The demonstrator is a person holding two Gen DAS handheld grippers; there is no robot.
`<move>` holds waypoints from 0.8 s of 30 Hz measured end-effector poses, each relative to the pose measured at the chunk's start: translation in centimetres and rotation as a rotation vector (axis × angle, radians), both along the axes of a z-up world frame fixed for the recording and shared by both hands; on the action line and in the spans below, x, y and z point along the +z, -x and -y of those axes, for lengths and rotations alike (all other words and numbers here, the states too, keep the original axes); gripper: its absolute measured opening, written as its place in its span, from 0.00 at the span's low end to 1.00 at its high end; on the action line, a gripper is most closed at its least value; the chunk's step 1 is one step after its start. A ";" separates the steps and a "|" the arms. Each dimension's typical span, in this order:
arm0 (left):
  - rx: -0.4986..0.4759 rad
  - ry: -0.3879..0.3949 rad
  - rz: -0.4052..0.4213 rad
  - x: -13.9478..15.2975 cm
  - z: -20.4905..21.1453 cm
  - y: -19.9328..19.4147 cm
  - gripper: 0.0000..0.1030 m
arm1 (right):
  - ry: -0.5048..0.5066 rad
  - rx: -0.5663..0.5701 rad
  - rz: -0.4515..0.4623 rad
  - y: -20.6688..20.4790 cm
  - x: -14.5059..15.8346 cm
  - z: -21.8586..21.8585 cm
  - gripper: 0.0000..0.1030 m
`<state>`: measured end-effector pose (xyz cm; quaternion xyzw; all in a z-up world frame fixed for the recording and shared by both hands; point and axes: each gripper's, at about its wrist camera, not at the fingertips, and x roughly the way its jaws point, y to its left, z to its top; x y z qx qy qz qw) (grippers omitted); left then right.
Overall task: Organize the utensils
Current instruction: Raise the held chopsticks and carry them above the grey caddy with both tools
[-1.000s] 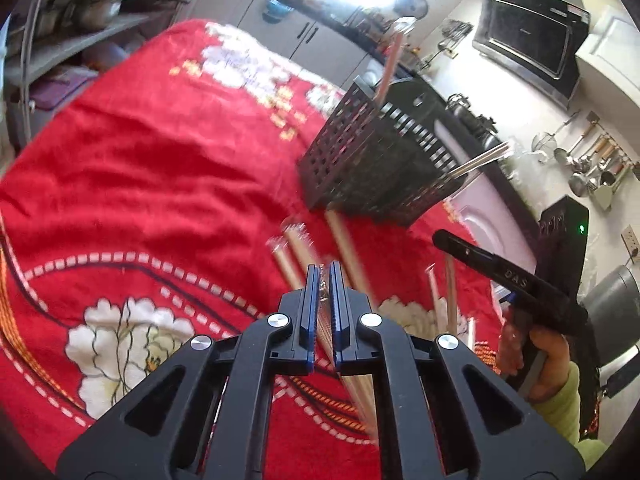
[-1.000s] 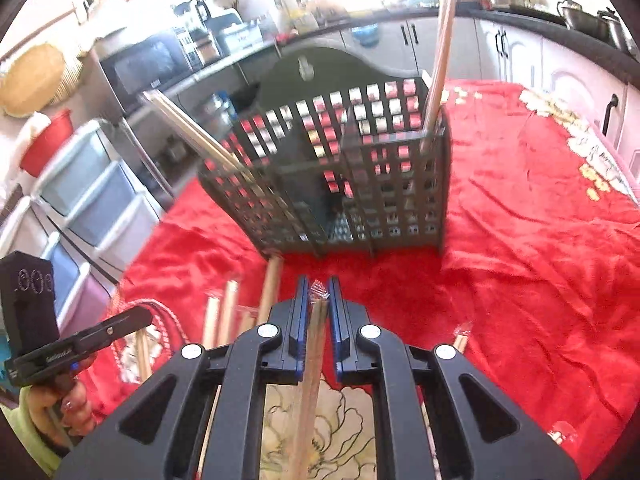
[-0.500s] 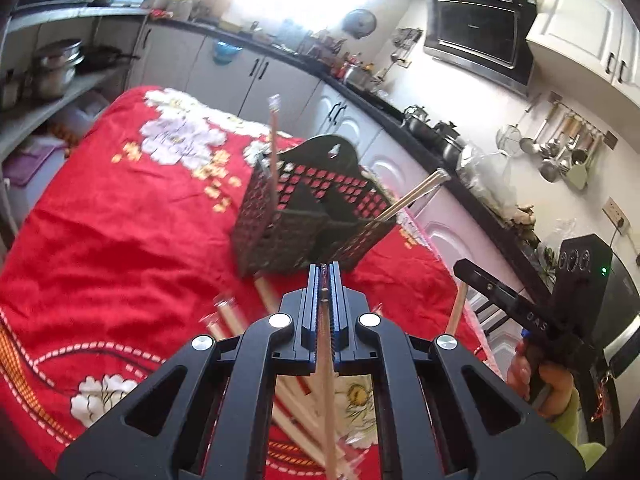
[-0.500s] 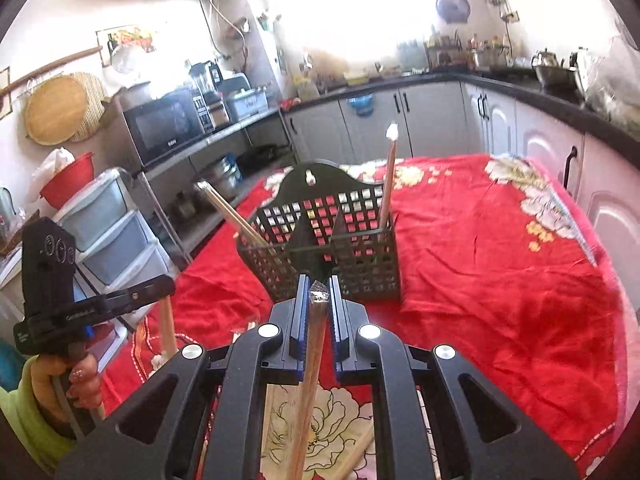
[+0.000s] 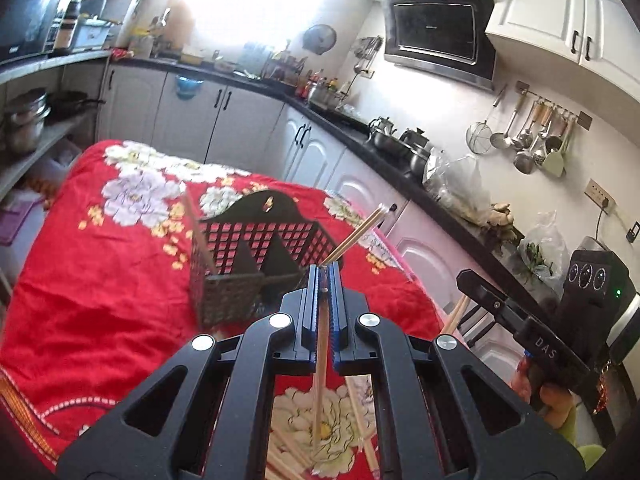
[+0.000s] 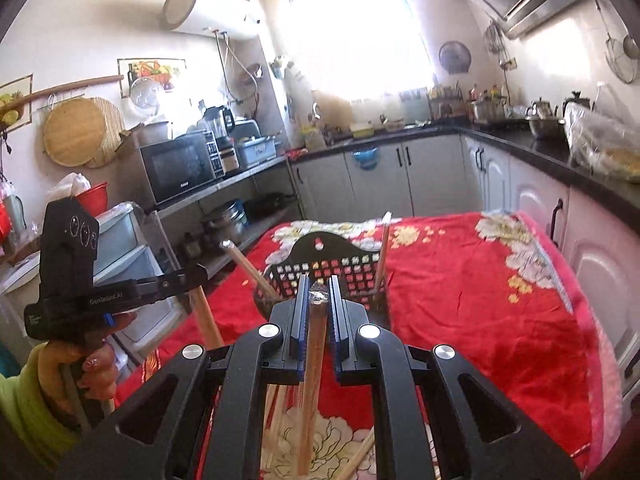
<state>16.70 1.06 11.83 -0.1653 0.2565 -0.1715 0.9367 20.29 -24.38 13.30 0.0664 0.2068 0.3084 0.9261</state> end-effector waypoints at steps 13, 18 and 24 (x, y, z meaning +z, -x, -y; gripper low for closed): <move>-0.010 -0.017 0.084 4.0 1.3 -1.9 0.02 | -0.025 -0.044 0.066 -0.7 2.3 0.7 0.09; -0.001 -0.013 0.109 5.3 1.0 -2.7 0.02 | -0.030 -0.048 0.093 -1.2 3.2 0.3 0.09; 0.025 -0.005 0.152 7.5 0.3 -3.6 0.02 | -0.028 -0.044 0.119 -2.3 4.7 -1.1 0.09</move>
